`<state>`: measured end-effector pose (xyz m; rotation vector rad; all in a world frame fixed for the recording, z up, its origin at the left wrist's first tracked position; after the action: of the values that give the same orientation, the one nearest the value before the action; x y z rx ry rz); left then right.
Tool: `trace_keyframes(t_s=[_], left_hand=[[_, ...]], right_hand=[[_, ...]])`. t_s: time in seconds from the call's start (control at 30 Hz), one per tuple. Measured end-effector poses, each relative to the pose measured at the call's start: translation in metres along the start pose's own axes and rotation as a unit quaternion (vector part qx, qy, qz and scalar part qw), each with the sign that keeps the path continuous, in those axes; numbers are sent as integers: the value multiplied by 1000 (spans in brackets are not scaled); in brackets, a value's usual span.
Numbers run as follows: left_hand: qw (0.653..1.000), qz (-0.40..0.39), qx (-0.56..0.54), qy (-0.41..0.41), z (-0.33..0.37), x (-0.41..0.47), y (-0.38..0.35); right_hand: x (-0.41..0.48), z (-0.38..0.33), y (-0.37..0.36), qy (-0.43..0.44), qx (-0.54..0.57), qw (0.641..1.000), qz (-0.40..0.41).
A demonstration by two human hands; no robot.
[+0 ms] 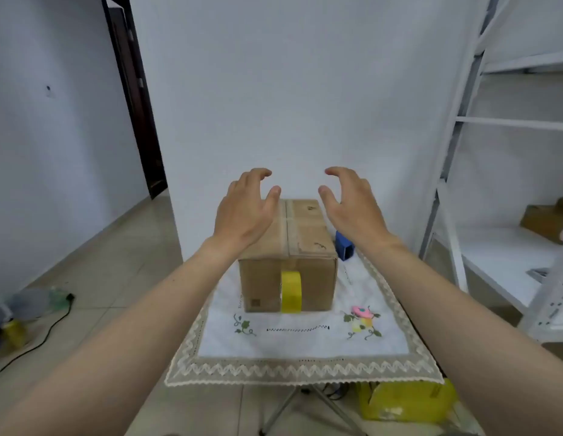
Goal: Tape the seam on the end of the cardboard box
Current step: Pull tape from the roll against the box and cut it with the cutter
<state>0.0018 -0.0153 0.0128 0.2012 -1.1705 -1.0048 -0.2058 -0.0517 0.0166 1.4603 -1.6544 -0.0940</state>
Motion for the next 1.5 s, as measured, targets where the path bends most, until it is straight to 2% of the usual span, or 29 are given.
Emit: trace_keyframes(t_s=[0.23, 0.47, 0.53, 0.63, 0.73, 0.83, 0.93, 1.03, 1.1, 1.17, 1.23, 1.3, 1.4, 1.5], left_hand=[[998, -53, 10, 19, -5, -18, -33], [994, -102, 15, 47, -31, -25, -95], [991, -114, 19, 60, -42, -22, -112], [990, -93, 30, 99, -61, -16, -132], [985, -92, 33, 144, -77, -10, -147], [985, -73, 40, 154, -89, -2, -158], [984, -63, 32, 161, -96, 4, -165], [987, -49, 17, 154, -100, 6, -169], [988, -40, -2, 148, -101, 3, -169], [990, -30, -17, 136, -102, -1, -168], [992, -13, -33, 119, -101, -8, -166], [992, 11, -54, 109, -99, -17, -162], [985, 41, -85, 141, -94, -30, -154], [974, 19, -103, 200, -94, -43, -153]], right_hand=[[-20, 56, -2, -68, 3, 997, -20], [-17, 150, -49, -182, -57, 975, -111], [-19, 180, -65, -237, -89, 954, -161], [-27, 213, -83, -310, -149, 904, -253], [-35, 242, -101, -339, -217, 855, -326], [-40, 266, -116, -347, -266, 811, -388], [-38, 285, -125, -368, -242, 802, -404], [-38, 296, -127, -399, -189, 807, -393], [-37, 294, -127, -409, -153, 830, -346], [-36, 285, -125, -415, -75, 875, -239], [-34, 270, -122, -385, 24, 915, -120], [-34, 249, -121, -341, 97, 933, -52], [-36, 216, -123, -324, 207, 923, -3], [-38, 190, -128, -300, 307, 903, -2]])
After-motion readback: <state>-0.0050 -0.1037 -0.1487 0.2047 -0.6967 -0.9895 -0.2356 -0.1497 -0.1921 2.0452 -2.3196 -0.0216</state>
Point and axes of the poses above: each hand's wrist, its own x-axis towards the middle knuckle, its own y-axis out of the back of the hand, z = x × y, the point moved 2 cm from there along x, towards the middle knuckle, and after that the axes turned 4 degrees about -y, right-handed, at the moved point
